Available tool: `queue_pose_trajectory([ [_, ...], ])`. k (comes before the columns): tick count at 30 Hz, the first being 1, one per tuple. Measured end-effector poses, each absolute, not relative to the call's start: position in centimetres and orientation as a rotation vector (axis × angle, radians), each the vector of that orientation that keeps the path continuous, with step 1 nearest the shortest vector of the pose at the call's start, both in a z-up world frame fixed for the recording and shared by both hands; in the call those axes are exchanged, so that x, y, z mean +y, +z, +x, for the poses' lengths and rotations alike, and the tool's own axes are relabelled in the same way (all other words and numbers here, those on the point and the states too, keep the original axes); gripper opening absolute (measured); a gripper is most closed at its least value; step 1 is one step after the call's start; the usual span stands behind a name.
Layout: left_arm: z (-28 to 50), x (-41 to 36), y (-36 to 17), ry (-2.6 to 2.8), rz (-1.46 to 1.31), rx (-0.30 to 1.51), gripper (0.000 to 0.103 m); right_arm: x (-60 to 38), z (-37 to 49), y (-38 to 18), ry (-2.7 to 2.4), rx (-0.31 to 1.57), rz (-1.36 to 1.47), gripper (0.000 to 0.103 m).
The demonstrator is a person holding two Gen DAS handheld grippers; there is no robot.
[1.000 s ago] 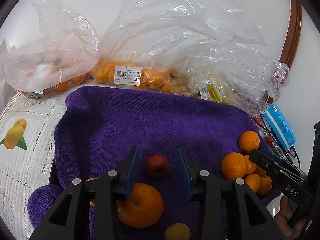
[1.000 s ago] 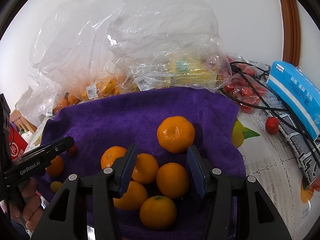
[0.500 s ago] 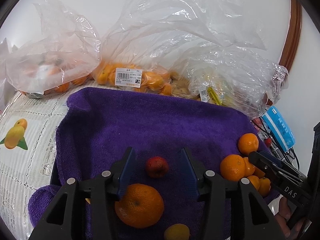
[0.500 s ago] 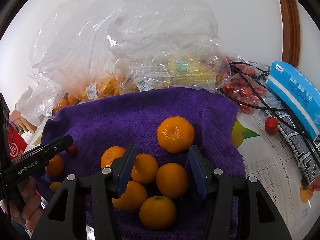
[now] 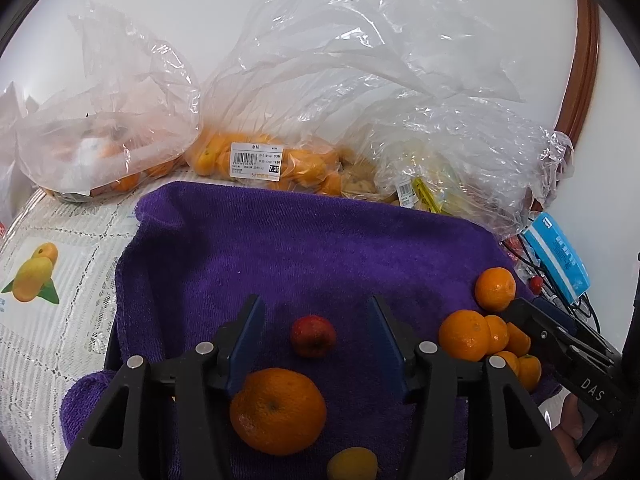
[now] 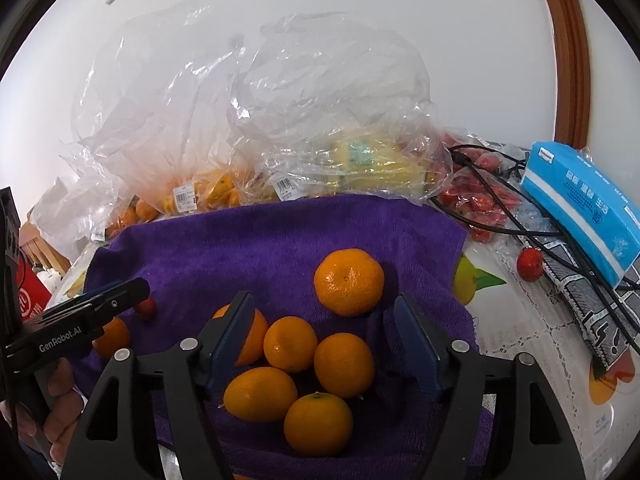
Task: Organize fruits
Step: 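Open the right tool to release the orange while the left tool releases the red fruit, then raise both open tools away from the towel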
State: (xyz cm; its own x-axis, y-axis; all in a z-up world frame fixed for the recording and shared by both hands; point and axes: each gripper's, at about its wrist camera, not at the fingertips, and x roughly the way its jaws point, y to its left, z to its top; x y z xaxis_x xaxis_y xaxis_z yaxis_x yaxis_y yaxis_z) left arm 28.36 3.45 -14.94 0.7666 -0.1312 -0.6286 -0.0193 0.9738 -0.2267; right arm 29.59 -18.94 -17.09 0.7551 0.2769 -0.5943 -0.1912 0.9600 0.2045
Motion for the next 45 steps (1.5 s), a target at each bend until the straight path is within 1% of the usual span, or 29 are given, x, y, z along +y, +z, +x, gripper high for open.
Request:
queue_pose_trajectory([
  [5,28.2,3.4,-14.8,-0.057,-0.218,0.684,0.054,-19.0,29.4,-16.9,0.245,0.656,0.133,0.073],
  [16,27.3,3.7,-14.5,-0.045,-0.22,0.646,0.055,-17.7,26.9,-15.9,0.242,0.587,0.087,0.074],
  [19,27.0,3.9,-14.4,-0.035,-0.229,0.637,0.055,-17.4,25.9,-15.6,0.238,0.568,0.081,0.078],
  [24,25.9,4.4,-14.3,-0.024,-0.264,0.622,0.055,-18.2,24.6,-15.6,0.218,0.568,0.139,0.079],
  [30,23.6,4.9,-14.2,-0.02,-0.314,0.606,0.055,-18.9,23.3,-15.8,0.201,0.583,0.177,0.084],
  [34,21.8,5.3,-14.5,-0.006,-0.344,0.614,0.057,-18.9,21.7,-15.6,0.186,0.592,0.177,0.085],
  [36,20.9,5.6,-14.7,-0.003,-0.364,0.621,0.057,-18.6,20.6,-15.2,0.179,0.592,0.152,0.09],
  [40,19.0,5.8,-14.9,0.017,-0.367,0.624,0.058,-18.3,18.5,-14.3,0.181,0.603,0.137,0.091],
  [43,17.2,5.1,-14.5,0.038,-0.306,0.608,0.058,-18.4,17.2,-13.4,0.183,0.621,0.118,0.091],
  [45,15.9,4.5,-14.2,0.034,-0.27,0.647,0.059,-18.6,15.9,-12.4,0.185,0.633,0.093,0.091],
])
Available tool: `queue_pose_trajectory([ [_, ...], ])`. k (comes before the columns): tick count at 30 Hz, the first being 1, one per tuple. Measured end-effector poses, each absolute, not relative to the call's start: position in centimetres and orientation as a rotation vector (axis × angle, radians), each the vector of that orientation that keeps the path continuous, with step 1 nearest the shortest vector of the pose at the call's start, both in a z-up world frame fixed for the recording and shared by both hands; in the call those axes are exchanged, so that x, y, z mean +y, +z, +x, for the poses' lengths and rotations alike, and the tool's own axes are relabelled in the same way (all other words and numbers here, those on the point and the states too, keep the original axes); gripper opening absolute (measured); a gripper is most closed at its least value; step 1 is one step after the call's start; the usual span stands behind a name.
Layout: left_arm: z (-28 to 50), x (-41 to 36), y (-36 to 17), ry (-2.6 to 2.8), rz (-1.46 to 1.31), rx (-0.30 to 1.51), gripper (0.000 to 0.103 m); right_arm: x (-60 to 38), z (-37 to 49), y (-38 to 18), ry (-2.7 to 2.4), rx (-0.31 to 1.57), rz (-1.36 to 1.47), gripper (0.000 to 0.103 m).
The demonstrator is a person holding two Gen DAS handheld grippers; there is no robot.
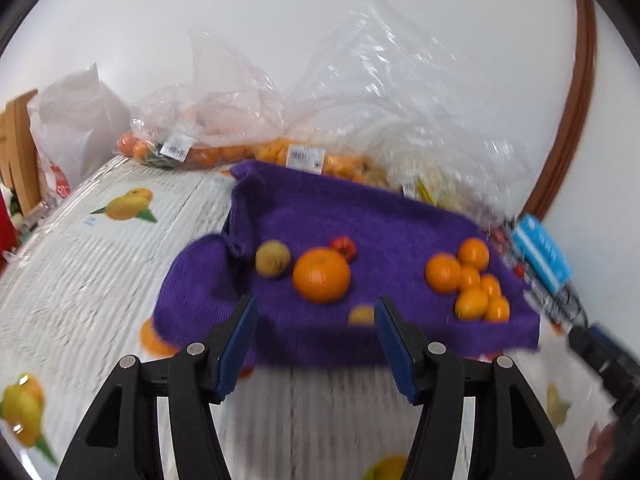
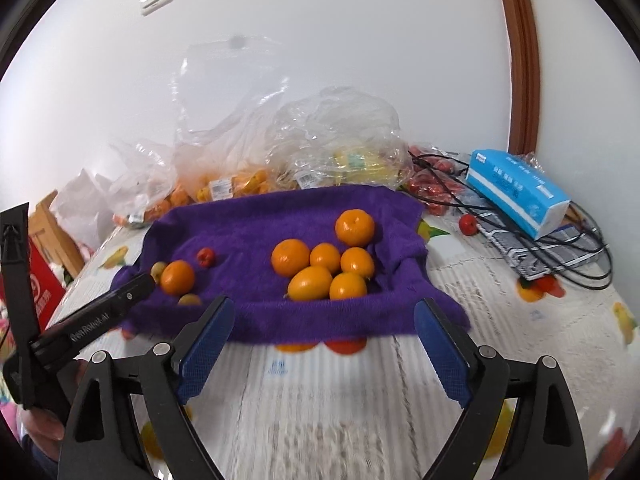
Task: Organize fruits
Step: 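Raise both open tools away from the towel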
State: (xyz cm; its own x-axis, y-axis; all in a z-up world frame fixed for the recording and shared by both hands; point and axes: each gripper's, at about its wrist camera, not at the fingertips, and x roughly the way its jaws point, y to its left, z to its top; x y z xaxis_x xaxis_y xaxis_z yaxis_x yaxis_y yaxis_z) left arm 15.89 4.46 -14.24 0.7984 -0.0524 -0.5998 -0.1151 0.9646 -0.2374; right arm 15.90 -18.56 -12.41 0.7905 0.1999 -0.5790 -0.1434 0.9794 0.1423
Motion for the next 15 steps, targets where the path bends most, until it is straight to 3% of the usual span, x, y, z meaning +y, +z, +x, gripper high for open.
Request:
queue_pose_trajectory([
  [4,13.4,4.3,-12.6,-0.012,-0.295,0.66,0.06,-19.3,13.2,-10.5,0.189,0.61,0.09,0.091],
  [11,9.5,3.4,-7.4,0.027,-0.199,0.594,0.077,-19.6,10.3,-8.5,0.168,0.644,0.085,0.091],
  [15,7.7,2.6,-5.7,0.052,-0.138,0.595,0.079,-20.0,8.6,-7.8,0.153,0.64,0.101,0.091],
])
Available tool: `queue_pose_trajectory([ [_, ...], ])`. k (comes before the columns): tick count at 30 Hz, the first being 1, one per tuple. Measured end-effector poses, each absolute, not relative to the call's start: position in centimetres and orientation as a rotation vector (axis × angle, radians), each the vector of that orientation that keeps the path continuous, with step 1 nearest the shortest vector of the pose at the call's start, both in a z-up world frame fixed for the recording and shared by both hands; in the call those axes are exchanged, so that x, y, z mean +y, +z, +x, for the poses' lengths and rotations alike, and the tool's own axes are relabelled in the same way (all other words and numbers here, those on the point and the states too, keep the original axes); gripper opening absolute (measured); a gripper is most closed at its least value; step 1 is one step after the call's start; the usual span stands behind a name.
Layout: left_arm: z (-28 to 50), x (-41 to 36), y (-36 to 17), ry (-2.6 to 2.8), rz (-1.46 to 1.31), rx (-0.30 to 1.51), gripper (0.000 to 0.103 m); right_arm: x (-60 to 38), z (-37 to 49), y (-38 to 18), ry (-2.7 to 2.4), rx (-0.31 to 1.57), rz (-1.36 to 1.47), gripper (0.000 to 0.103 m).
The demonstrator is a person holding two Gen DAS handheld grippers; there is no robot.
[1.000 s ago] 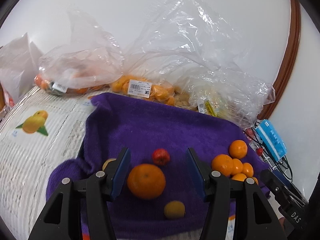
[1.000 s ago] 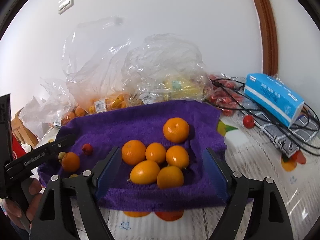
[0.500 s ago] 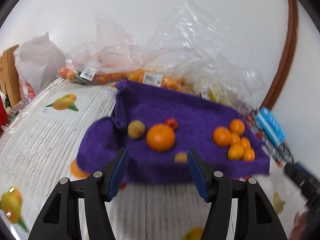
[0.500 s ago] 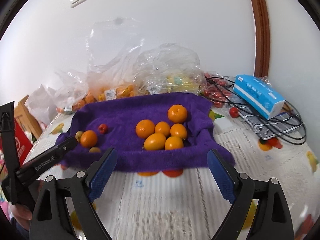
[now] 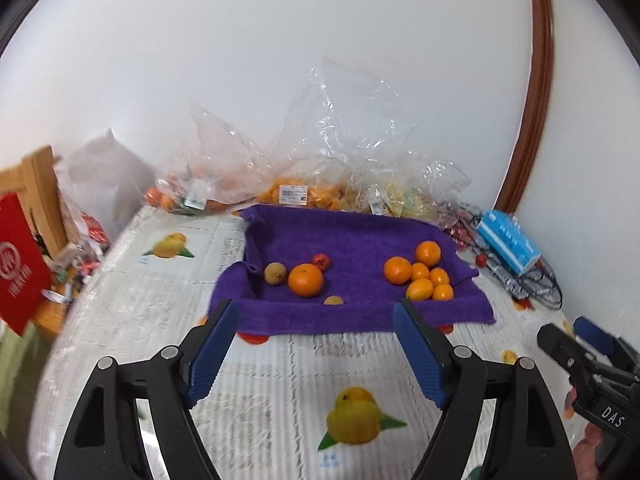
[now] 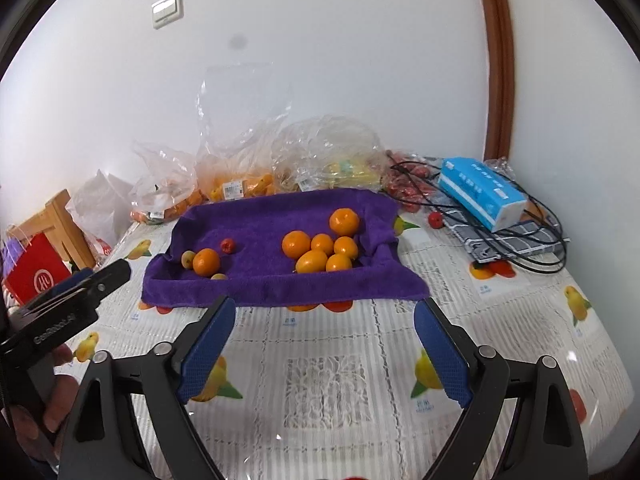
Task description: Organize fruits
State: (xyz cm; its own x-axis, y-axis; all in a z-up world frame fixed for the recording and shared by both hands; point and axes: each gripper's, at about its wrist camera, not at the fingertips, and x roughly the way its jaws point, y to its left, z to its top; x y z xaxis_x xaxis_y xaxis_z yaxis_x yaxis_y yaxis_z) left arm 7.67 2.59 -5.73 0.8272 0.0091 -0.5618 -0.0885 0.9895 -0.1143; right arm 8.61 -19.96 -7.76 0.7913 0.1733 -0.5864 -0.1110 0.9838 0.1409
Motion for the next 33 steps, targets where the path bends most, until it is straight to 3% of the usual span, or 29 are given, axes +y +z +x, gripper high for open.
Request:
queue_pose_trajectory([
  [2,6.9,2.4,-5.1,0.056,-0.129,0.594,0.083,-20.0,7.6,-7.2,0.129,0.634,0.098,0.091],
  [14,2.9,0.8,-2.3,0.072,-0.092,0.575,0.084,-21.3,3.2,-4.5,0.167,0.606,0.14,0.102],
  [33,1.4,0.5,-2.1,0.059,-0.095,0.577,0.085,-21.7,1.0,-2.7,0.139,0.587,0.124,0.103],
])
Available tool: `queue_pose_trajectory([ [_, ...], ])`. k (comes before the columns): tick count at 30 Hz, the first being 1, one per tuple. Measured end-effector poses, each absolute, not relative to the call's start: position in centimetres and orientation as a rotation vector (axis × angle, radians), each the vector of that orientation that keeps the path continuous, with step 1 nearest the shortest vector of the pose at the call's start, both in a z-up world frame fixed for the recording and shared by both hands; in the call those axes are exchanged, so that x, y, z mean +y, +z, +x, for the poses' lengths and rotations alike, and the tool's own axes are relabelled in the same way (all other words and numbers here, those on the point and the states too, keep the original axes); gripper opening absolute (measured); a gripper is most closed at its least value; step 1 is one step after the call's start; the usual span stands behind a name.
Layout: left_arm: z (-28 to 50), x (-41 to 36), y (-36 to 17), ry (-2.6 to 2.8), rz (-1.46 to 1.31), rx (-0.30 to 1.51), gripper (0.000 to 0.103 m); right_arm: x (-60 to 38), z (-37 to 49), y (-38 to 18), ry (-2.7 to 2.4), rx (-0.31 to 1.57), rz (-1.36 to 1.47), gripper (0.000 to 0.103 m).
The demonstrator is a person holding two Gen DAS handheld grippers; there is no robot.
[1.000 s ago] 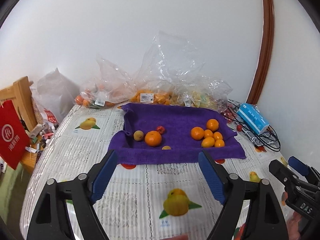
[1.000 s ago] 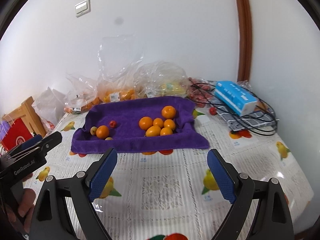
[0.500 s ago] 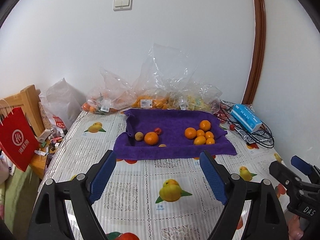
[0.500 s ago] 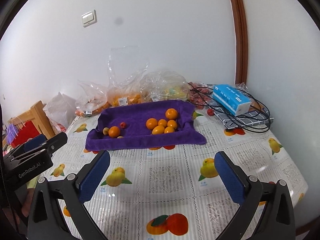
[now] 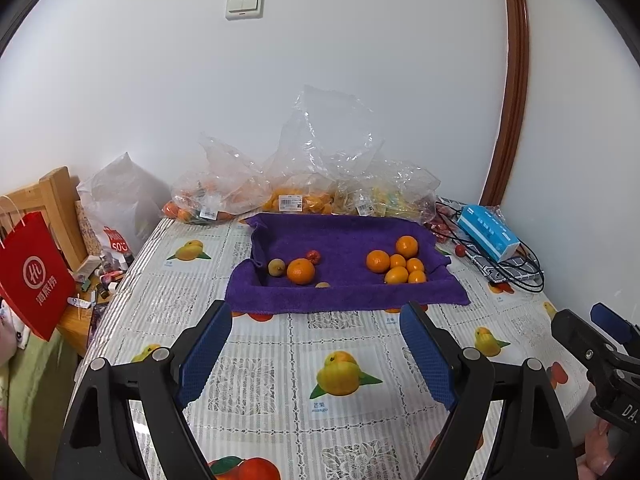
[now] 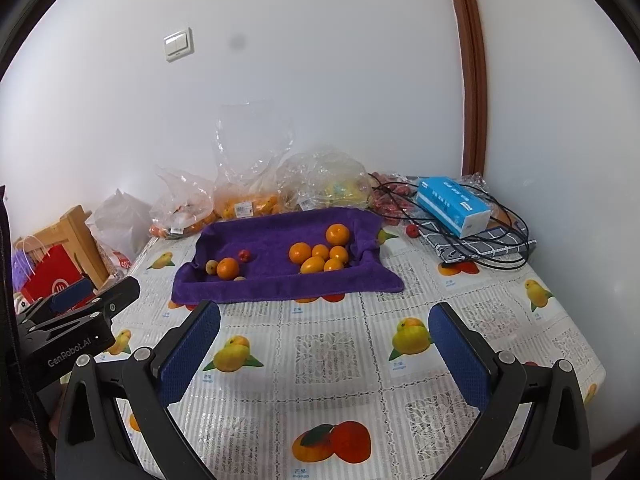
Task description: Organize fruits
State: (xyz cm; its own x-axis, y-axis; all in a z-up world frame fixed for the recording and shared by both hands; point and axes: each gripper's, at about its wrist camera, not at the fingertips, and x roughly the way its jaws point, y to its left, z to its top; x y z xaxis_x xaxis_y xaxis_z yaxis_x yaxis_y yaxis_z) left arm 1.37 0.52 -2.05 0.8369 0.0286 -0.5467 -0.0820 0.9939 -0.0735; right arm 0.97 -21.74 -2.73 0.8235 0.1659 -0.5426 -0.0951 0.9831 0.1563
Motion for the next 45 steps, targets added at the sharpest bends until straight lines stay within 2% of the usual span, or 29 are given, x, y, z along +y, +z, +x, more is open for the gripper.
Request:
queue_pose_trajectory([
  [45,1.29,0.36,-1.96,0.057,-0.105,0.571,0.085,-20.83,0.74,-2.73,0.121,0.58,0.07,0.103],
])
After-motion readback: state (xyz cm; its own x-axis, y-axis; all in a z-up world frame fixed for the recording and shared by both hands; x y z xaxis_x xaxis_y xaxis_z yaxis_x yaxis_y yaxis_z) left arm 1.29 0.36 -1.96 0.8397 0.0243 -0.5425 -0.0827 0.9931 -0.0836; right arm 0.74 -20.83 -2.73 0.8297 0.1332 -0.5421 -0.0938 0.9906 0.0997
